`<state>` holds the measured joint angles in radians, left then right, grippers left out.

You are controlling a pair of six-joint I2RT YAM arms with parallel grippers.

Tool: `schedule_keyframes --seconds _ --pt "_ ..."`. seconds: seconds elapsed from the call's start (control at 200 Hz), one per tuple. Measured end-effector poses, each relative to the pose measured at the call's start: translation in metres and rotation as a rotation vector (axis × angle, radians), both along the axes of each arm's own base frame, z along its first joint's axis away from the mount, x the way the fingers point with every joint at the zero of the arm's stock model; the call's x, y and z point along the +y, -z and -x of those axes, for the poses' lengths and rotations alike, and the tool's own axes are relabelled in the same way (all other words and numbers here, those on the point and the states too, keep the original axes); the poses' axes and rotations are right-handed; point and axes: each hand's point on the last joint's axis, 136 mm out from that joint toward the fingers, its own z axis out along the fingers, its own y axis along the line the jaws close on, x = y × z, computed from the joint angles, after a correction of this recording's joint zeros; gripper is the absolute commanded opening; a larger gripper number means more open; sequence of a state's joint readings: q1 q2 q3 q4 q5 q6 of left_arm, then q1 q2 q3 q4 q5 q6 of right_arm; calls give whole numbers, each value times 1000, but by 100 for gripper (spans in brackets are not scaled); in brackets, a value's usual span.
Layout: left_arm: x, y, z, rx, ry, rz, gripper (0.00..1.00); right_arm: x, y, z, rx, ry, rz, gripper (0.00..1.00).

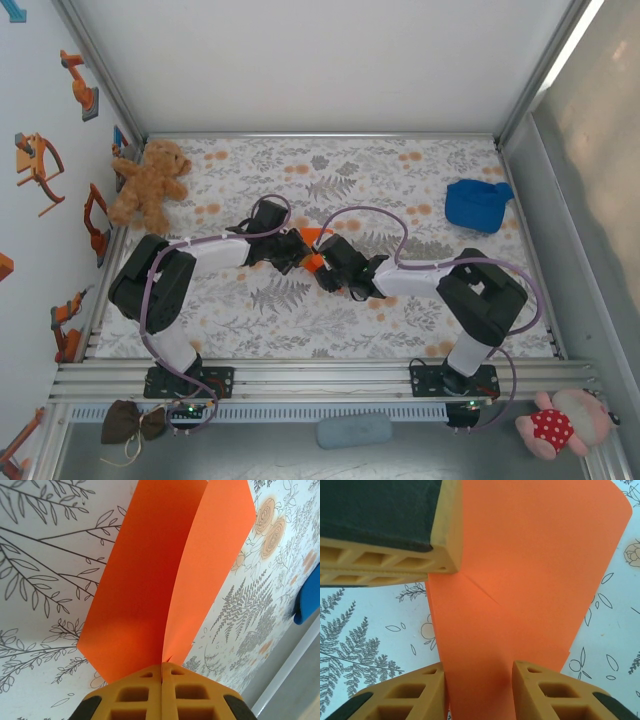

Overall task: Fold a paper plane with a square sheet of paper (pick it up from the middle)
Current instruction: Fourth fold the wing at the center of the table.

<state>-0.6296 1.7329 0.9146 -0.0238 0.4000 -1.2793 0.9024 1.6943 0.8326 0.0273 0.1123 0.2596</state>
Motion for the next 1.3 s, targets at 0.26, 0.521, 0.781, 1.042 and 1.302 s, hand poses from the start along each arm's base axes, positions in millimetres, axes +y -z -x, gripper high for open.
schedule_keyframes --seconds 0.26,0.521,0.781,1.042,1.302 --pt "1 1 1 6 -1 -4 8 -1 2 -1 -14 -12 19 29" --pt "5 -1 1 9 -11 -13 19 -1 3 0 -17 -18 23 16" --pt "34 -31 -17 -38 -83 -6 33 -3 7 2 -14 -29 27 8" --pt "71 -52 -20 -119 -145 -27 37 6 7 10 23 -74 -24 3" --pt "91 -29 12 -136 -144 -52 38 18 10 14 148 -102 -114 0"
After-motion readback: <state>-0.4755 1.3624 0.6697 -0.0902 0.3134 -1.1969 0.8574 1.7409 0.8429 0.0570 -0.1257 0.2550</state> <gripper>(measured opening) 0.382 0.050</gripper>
